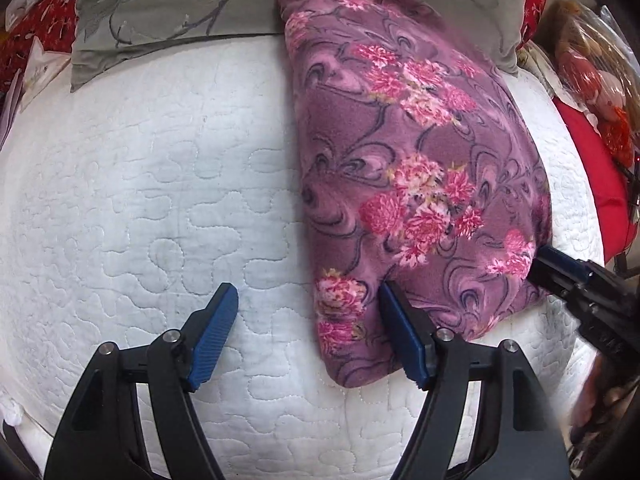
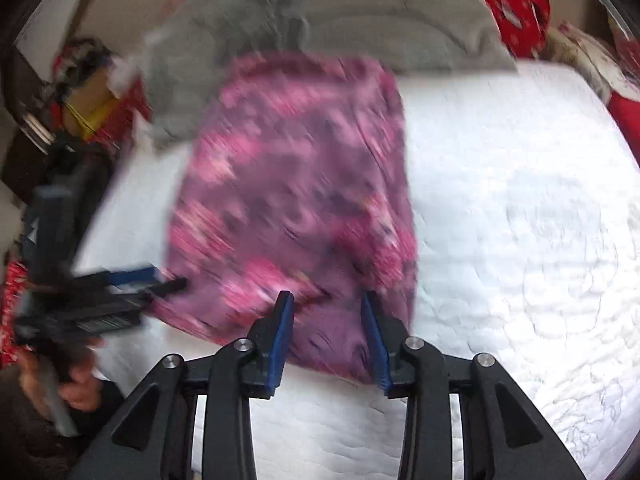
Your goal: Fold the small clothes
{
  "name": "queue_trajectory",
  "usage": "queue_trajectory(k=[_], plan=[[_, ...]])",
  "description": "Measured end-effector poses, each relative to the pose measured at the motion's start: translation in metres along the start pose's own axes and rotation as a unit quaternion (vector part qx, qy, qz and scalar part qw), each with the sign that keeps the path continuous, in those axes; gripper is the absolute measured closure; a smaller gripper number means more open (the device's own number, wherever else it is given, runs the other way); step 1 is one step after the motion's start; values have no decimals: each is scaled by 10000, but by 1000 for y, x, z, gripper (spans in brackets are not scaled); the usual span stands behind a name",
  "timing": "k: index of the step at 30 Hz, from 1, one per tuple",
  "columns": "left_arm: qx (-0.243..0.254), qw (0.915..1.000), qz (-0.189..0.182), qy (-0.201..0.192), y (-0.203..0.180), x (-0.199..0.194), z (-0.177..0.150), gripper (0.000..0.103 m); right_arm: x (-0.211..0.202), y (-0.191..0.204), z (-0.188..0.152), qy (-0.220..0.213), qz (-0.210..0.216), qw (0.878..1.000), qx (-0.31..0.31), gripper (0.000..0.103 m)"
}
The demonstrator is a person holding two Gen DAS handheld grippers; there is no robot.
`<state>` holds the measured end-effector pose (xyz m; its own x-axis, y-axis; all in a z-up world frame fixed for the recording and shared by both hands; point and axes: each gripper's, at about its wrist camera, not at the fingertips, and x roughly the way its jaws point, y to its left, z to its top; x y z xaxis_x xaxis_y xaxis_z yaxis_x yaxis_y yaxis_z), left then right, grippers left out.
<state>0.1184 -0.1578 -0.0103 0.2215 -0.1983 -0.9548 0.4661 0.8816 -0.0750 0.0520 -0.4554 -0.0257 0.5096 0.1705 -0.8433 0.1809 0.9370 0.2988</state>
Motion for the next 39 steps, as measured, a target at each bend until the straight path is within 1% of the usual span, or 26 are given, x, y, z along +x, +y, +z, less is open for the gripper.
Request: queue_trajectory(k=[2, 4, 6, 8, 9, 11, 13, 15, 16, 18, 20, 22, 25, 26, 27, 28, 29, 30, 31, 32, 33, 34, 36, 37, 38, 39], plan=[[9, 10000, -24, 17, 0, 1, 1, 30, 0, 2, -4, -104, -51, 9998, -150, 66], [12, 10000, -25, 13, 7, 0, -1, 27, -1, 6, -2, -19, -154, 9996, -230, 67], [0, 10000, -46, 8, 14, -3, -4, 27, -1, 7, 1, 87, -277, 9992, -286, 70], [25, 10000, -82, 18, 16, -6, -5, 27, 2, 7, 4, 146, -245, 9993, -245, 70], [46, 9999, -142, 30, 19, -8, -5, 27, 3, 5, 6, 168, -208, 9994, -201, 70], [23, 9992, -401, -40, 27, -17, -2, 28, 0, 6, 16, 234, -104, 9996, -120, 69], [-166, 9974, -667, -239, 41, -27, 9, 28, -7, 5, 27, 43, 45, 10000, -54, 66], [-326, 9958, -789, -343, 52, -32, 26, 28, -20, -3, 48, -369, 124, 9990, 206, 66], [-422, 9953, -796, -351, 58, -32, 37, 28, -24, -11, 62, -559, 155, 9974, 437, 63], [-662, 9930, -924, -322, 68, -27, 60, 28, -22, -23, 85, -758, 164, 9939, 789, 50], [-840, 9905, -1070, -217, 73, -19, 78, 28, -12, -34, 107, -861, 186, 9894, 1152, 50], [-984, 9880, -1185, -103, 74, -7, 97, 28, 5, -44, 127, -909, 351, 9842, 1478, 50], [-1073, 9864, -1241, 36, 69, 8, 110, 28, 38, -50, 148, -852, 473, 9784, 1822, 50], [-1112, 9856, -1269, 73, 68, 11, 114, 28, 54, -51, 155, -776, 492, 9774, 1905, 52], [-1124, 9848, -1322, 69, 67, 14, 116, 28, 60, -48, 157, -716, 555, 9774, 1910, 79], [-1103, 9853, -1304, 41, 66, 16, 118, 28, 65, -45, 160, -709, 727, 9784, 1799, 100], [-1080, 9859, -1281, 20, 66, 19, 119, 28, 65, -38, 164, -826, 693, 9814, 1590, 98], [-1074, 9858, -1290, 23, 66, 23, 120, 26, 62, -33, 165, -1046, 464, 9826, 1460, 98], [-1093, 9855, -1294, 55, 66, 27, 121, 24, 67, -33, 165, -1011, 275, 9838, 1452, 98], [-1122, 9850, -1309, 83, 67, 28, 121, 24, 76, -36, 164, -810, 92, 9858, 1471, 98], [-1116, 9849, -1320, 78, 66, 26, 121, 24, 85, -39, 163, -601, 28, 9872, 1474, 98], [-1064, 9854, -1325, 60, 67, 22, 120, 24, 83, -40, 162, -678, 111, 9868, 1469, 98], [-1020, 9854, -1362, 16, 70, 17, 118, 24, 66, -44, 158, -849, 213, 9838, 1565, 84], [-1086, 9830, -1480, 8, 75, 14, 114, 24, 57, -48, 154, -932, 290, 9815, 1648, 80], [-1163, 9792, -1662, 23, 79, 13, 109, 24, 48, -55, 148, -962, 484, 9788, 1740, 68], [-1220, 9757, -1821, 72, 82, 13, 105, 24, 44, -60, 141, -913, 650, 9770, 1813, 51]])
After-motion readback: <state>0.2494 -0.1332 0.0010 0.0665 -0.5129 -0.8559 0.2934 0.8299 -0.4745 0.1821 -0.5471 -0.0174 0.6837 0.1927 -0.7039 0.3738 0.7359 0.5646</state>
